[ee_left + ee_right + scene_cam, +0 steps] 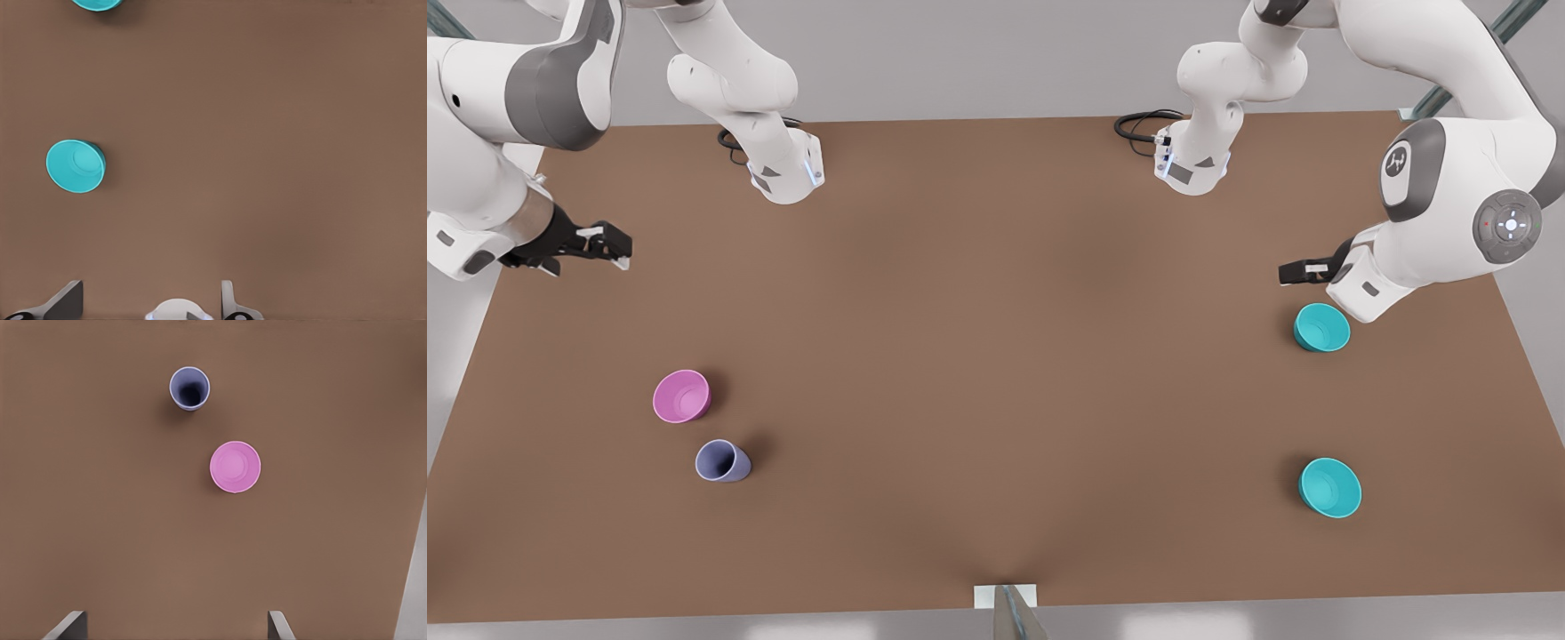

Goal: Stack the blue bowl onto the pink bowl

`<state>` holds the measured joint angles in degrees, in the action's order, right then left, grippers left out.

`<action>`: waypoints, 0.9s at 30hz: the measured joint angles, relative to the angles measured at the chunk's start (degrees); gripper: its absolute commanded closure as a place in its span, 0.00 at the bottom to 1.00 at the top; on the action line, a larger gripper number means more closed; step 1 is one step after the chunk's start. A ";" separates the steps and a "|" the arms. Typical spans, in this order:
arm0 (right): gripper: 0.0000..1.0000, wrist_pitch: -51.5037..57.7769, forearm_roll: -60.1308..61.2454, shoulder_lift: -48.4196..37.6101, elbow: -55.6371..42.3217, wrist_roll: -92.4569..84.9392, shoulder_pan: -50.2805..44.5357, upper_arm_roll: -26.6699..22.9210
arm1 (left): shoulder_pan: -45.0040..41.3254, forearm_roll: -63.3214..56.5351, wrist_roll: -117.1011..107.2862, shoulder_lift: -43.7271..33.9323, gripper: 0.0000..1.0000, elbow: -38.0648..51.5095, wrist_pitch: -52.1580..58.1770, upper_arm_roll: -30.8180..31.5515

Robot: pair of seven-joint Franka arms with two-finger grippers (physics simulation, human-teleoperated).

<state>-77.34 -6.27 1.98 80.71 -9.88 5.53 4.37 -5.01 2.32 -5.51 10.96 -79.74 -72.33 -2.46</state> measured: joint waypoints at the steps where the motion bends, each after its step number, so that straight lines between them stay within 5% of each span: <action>1: 0.00 -0.16 -0.03 0.31 -0.11 -0.20 0.08 -0.02 | -0.01 0.00 -0.14 0.00 0.00 -0.01 0.08 0.00; 10: 0.00 -4.21 1.07 25.40 5.59 -1.64 15.87 -1.23 | 0.00 -0.01 -1.07 0.25 0.00 -0.03 0.63 0.00; 27: 0.00 -29.97 10.50 37.19 11.42 -0.53 18.39 -1.36 | 0.11 0.26 -1.95 0.72 0.00 0.14 1.27 0.04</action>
<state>-107.31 4.23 39.17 92.13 -10.41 23.93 3.01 -4.90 2.58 -7.46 11.68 -79.60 -71.06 -2.42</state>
